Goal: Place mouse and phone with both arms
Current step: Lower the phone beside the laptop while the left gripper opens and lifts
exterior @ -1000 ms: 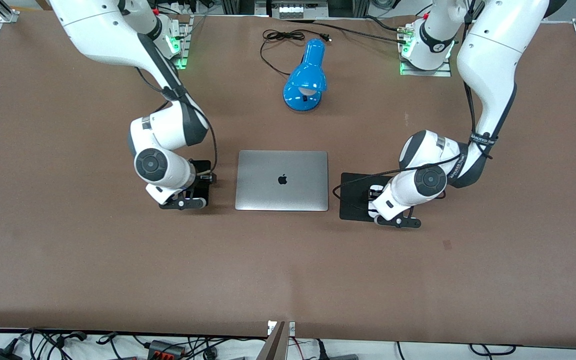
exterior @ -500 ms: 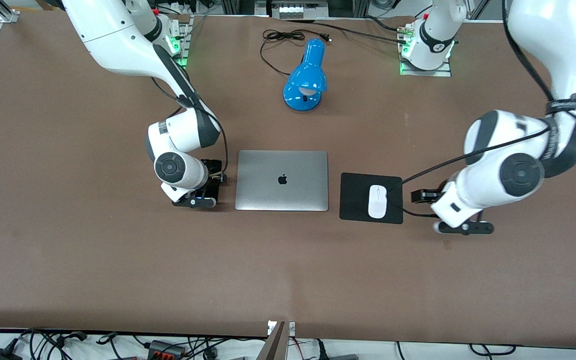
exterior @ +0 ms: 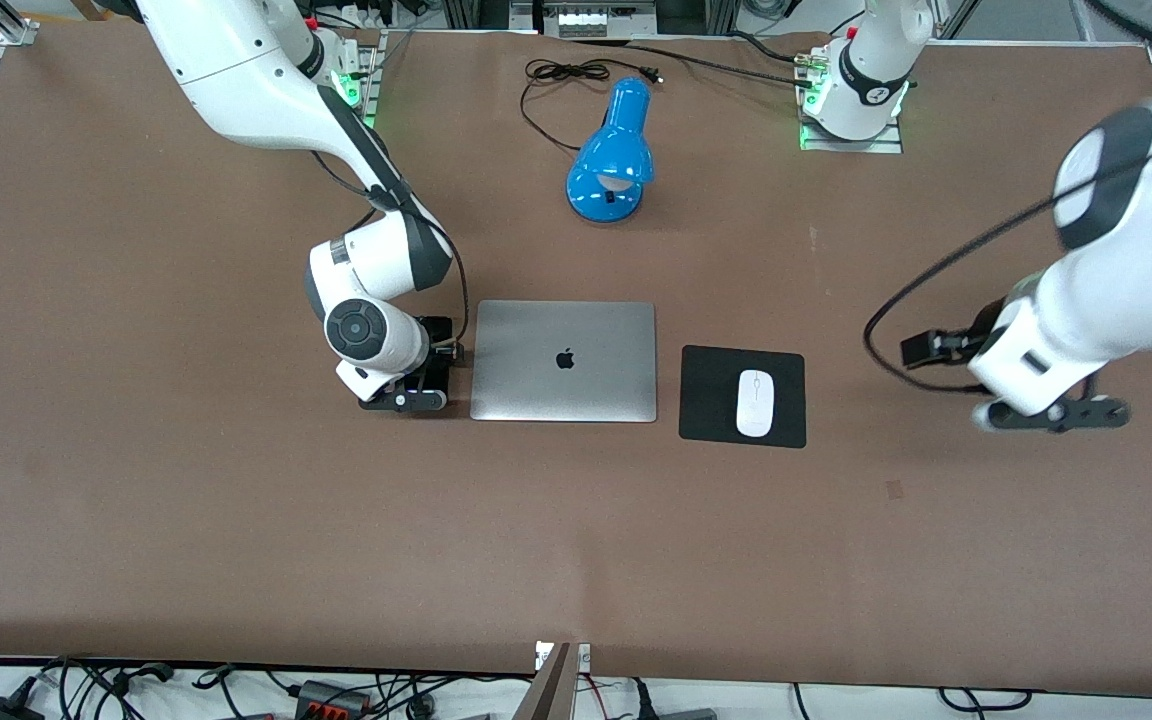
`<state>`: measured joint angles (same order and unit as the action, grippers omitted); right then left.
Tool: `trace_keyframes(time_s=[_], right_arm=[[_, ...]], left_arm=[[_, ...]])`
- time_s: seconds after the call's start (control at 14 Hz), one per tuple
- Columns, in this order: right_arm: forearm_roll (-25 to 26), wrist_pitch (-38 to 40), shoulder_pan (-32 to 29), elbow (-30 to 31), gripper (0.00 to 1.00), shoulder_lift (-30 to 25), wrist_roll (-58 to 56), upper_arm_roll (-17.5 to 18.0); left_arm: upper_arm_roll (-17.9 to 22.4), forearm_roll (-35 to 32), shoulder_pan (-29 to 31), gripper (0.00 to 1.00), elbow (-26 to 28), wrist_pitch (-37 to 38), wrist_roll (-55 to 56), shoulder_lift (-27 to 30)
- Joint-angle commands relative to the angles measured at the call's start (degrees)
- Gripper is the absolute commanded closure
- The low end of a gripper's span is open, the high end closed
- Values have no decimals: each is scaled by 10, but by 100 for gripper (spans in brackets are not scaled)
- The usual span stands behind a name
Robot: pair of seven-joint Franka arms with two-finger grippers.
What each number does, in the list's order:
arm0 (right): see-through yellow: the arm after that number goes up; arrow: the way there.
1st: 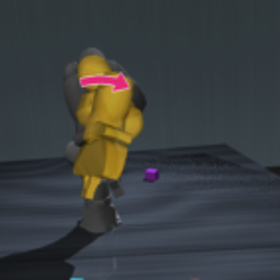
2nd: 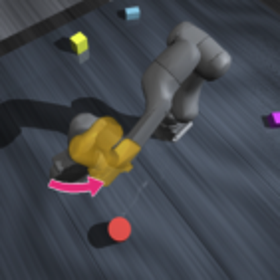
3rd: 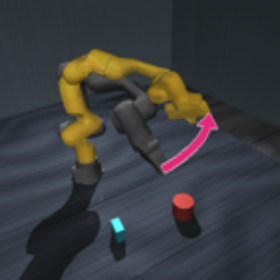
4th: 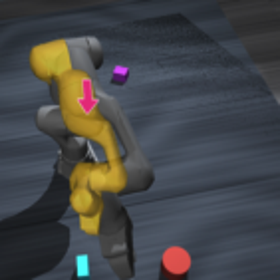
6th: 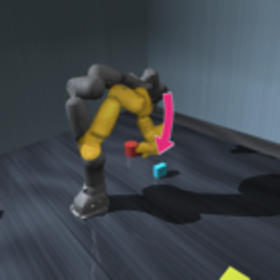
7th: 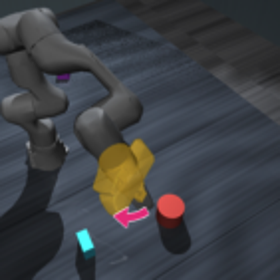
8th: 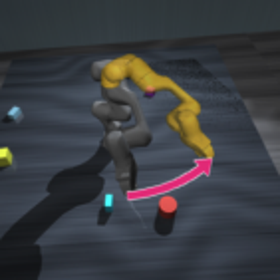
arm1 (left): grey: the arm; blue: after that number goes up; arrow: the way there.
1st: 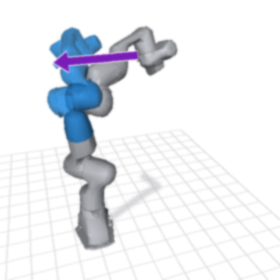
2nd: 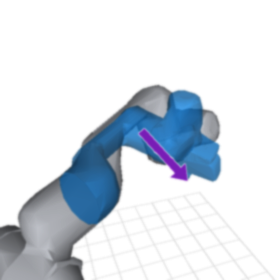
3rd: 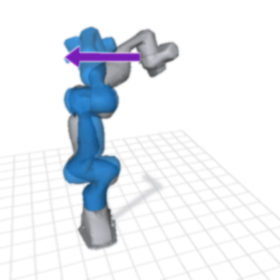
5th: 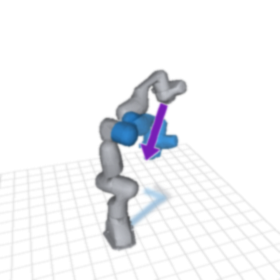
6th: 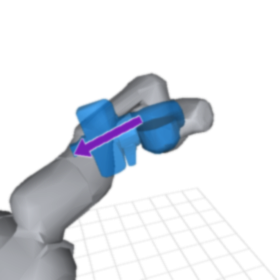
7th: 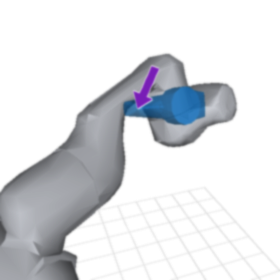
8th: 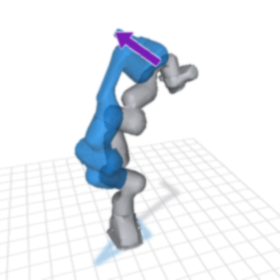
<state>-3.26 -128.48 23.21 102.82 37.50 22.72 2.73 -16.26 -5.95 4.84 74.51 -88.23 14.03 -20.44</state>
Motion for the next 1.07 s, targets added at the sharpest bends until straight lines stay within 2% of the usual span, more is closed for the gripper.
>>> trace_keyframes(time_s=[0.0, 0.21, 0.43, 0.57, 0.71, 0.86, 1.0], right_arm=[[-5, 2, 3, -1, 0, -12, -7, -4], [-1, 34, -4, -13, 0, -66, -20, -11], [0, 141, -33, -83, 0, -109, -32, -12], [0, 237, -52, -164, 0, -118, -34, -12], [0, 310, -78, -237, 0, -118, -56, -12], [-1, 347, -105, -282, 0, -119, -85, -12], [-2, 347, -129, -296, 0, -136, -91, -15]], left_arm=[[0, -3, 20, 0, 5, 16, -11, 28], [-16, 8, 37, 0, 11, 47, -6, 47], [-23, 24, 37, 0, 18, 79, -6, 59], [-32, 24, 37, 0, 45, 62, -7, 79], [-34, 23, 42, 0, 97, 39, -8, 113], [-35, 24, 45, 0, 157, 9, -8, 158], [-34, 27, 44, 0, 193, -9, -9, 187]])
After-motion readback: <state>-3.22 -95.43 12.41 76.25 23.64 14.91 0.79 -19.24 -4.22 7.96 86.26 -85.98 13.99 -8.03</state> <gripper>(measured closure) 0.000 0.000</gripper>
